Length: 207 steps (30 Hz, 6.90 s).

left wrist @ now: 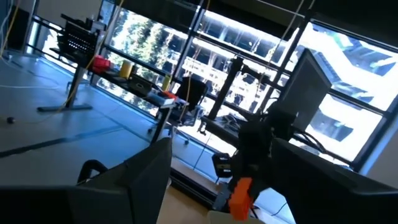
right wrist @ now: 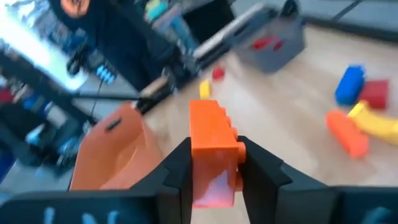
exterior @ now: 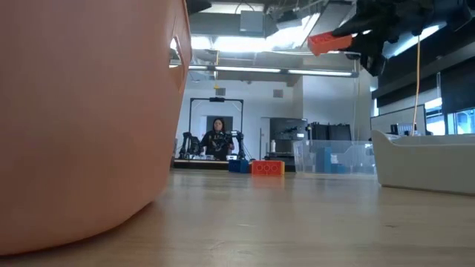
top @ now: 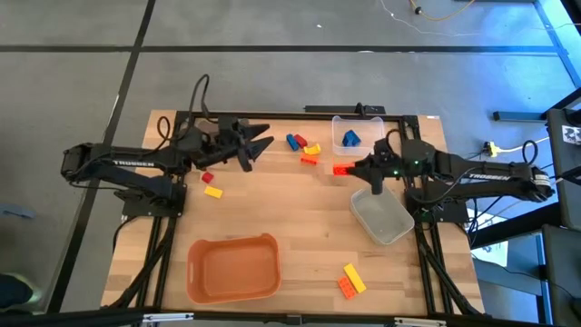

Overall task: Sort & place blocks by color
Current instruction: Put the middle orange game piece into the gray bin, then put the bottom orange game piece into the gray bin

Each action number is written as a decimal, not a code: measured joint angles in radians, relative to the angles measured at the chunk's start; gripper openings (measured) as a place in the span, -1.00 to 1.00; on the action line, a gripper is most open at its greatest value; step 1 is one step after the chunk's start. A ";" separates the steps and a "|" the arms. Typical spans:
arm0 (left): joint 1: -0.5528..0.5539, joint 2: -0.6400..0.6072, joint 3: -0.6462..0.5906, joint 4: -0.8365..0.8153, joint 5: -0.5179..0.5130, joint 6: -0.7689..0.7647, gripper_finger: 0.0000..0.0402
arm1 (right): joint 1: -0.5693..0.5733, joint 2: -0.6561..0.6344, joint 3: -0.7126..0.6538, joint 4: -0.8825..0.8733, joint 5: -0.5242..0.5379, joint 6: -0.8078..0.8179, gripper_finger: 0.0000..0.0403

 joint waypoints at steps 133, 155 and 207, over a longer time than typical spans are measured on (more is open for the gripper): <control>0.242 -0.024 0.000 -0.027 0.323 0.168 0.32 | 0.765 1.285 0.880 -0.768 -0.152 1.066 0.18; 0.242 -0.024 0.000 -0.031 0.323 0.169 0.32 | 0.779 1.281 0.812 -0.679 -0.121 1.212 0.18; 0.242 -0.024 0.000 -0.097 0.323 0.169 0.32 | 0.789 1.302 0.865 -0.649 -0.114 1.212 0.18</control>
